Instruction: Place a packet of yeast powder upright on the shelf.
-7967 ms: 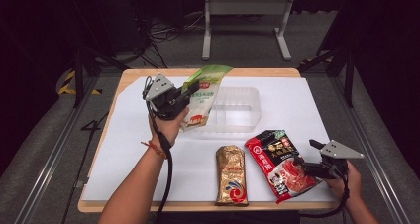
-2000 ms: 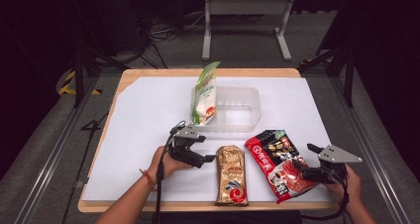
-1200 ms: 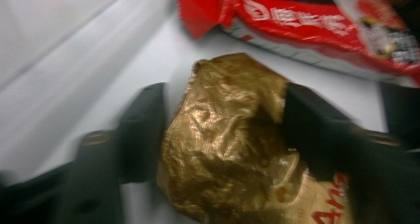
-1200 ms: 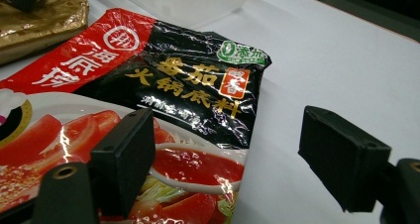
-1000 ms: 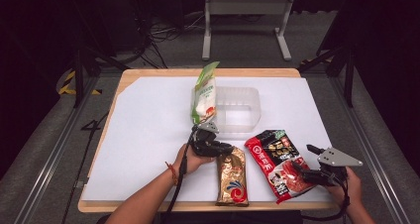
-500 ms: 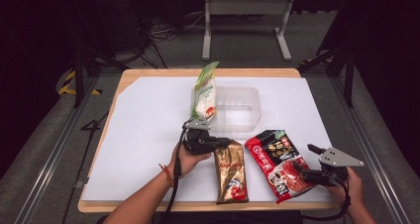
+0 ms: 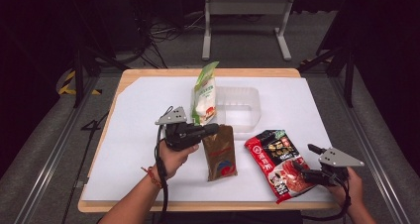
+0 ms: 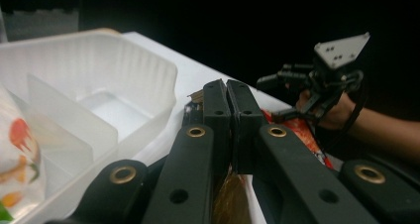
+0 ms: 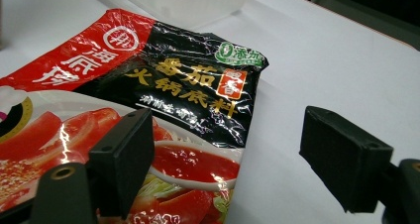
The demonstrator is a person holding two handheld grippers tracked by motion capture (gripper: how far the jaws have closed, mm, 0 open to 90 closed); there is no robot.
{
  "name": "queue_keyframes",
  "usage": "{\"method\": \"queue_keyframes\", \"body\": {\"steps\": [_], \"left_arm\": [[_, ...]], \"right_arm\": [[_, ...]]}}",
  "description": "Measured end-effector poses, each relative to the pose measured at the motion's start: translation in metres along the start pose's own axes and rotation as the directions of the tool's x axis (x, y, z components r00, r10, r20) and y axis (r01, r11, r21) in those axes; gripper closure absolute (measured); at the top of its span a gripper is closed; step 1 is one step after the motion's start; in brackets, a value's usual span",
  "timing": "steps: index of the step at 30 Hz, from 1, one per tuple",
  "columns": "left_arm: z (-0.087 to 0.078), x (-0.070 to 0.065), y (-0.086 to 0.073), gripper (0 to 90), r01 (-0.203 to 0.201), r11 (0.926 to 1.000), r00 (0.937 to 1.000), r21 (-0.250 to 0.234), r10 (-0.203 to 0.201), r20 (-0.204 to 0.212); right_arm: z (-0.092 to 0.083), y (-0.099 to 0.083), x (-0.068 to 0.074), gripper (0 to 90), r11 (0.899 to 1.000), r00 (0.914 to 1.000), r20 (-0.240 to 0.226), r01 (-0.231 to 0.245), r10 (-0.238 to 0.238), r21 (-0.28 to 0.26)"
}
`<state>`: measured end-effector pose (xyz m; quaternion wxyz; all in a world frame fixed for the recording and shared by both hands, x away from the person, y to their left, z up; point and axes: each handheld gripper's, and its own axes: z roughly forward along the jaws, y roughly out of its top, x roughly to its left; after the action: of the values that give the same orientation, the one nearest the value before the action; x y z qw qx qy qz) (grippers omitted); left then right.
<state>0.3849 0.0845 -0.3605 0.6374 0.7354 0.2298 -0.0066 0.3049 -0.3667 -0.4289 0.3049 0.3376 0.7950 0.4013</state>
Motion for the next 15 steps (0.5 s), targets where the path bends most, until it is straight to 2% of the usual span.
{"method": "queue_keyframes", "body": {"steps": [4, 6, 10, 15], "left_arm": [[-0.007, -0.005, 0.006, 88.3, 0.001, 0.9992, 1.0000, -0.039, -0.001, 0.005], [-0.008, -0.007, 0.008, 88.3, -0.002, 0.9987, 0.9999, -0.050, 0.001, -0.012], [-0.010, -0.008, 0.012, 88.3, 0.005, 0.9963, 0.9998, -0.086, -0.006, -0.019], [-0.010, -0.006, 0.015, 88.3, 0.008, 0.9939, 0.9982, -0.110, -0.014, -0.058]], "right_arm": [[0.000, 0.000, 0.000, 21.6, 1.000, 1.0000, -0.001, 0.002, -0.002, 0.004], [0.000, 0.000, 0.000, 21.6, 1.000, 1.0000, 0.001, 0.004, -0.004, 0.004], [0.000, 0.000, 0.000, 21.6, 1.000, 1.0000, 0.002, 0.003, -0.003, 0.005], [0.000, -0.001, -0.001, 21.5, 1.000, 1.0000, 0.003, 0.001, -0.001, 0.004]]}}
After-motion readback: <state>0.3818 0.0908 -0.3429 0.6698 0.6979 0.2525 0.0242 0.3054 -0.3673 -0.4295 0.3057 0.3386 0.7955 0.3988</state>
